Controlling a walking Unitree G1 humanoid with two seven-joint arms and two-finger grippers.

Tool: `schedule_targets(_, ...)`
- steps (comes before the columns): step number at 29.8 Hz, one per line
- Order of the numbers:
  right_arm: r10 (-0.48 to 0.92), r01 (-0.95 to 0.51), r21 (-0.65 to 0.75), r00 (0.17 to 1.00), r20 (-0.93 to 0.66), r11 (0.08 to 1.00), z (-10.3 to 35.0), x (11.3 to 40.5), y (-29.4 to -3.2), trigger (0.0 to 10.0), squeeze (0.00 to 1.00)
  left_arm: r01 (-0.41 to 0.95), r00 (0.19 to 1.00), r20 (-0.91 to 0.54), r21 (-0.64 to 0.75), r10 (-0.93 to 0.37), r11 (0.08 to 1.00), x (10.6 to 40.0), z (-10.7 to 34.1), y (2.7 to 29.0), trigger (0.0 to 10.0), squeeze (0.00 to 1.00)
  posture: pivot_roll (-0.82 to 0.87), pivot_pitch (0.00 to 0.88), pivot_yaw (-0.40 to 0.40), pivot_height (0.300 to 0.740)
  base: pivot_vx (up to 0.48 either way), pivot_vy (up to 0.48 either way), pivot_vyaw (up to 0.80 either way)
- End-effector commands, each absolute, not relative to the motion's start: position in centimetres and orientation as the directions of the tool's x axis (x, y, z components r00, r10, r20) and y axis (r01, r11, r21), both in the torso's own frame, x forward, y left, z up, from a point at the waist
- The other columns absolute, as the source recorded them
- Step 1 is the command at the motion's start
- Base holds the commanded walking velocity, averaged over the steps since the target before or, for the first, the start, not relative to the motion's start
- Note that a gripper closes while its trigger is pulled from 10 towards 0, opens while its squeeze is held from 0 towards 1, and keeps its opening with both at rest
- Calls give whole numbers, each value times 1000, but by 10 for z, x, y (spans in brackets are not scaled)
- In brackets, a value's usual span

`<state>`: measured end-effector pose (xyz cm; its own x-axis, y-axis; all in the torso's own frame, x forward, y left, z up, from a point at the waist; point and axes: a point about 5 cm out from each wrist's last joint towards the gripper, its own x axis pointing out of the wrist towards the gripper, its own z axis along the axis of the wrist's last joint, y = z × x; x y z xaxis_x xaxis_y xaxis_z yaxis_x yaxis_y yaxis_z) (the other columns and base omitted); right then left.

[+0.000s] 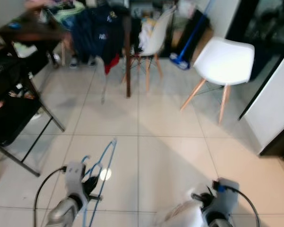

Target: Hang hanger

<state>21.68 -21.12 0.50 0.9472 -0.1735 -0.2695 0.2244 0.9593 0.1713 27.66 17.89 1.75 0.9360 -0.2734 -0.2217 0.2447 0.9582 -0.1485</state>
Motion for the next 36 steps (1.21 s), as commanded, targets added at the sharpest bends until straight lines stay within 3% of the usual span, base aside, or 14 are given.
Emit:
schedule_targets(1, -159, 212, 201, 954, -252, 956, 6, 220, -203, 10000, 0, 196, 925, -300, -148, -233, 969, 260, 0, 193, 10000, 0, -26, 108, 5, 740, 480, 0, 0)
schedule_targets(10, -159, 209, 196, 957, -244, 958, 6, 219, -206, 10000, 0, 148, 951, -259, -106, -171, 983, 268, 10, 214, 10000, 0, -21, 102, -4, 740, 480, 0, 0)
schedule_targets(15, -164, 200, 178, 967, -196, 964, 18, 225, -219, 10000, 0, 146, 985, -80, -54, -150, 988, 291, 59, 226, 10000, 0, 1, 101, -11, 740, 480, 0, 0)
schedule_targets(16, -165, 189, 165, 974, -153, 968, 29, 227, -232, 10000, 0, 157, 987, -19, -33, -158, 987, 298, 76, 226, 10000, 0, 1, 101, -11, 740, 480, 0, 0)
schedule_targets(20, -143, 151, 139, 987, -68, 979, 55, 234, -245, 10000, 0, 186, 982, 49, -12, -185, 983, 306, 96, 218, 10000, 0, -6, 97, -9, 740, 480, 0, 0)
schedule_targets(27, 18, -30, 83, 989, 145, 996, 127, 271, -220, 10000, 0, 235, 964, 131, -15, -232, 972, 312, 116, 192, 10000, 0, -4, 95, -15, 740, 480, 0, 0)
schedule_targets(36, 86, -92, 23, 979, 187, 995, 151, 283, -205, 10000, 0, 266, 955, 144, -31, -259, 964, 314, 126, 182, 10000, 0, 1, 99, -18, 740, 480, 0, 0)
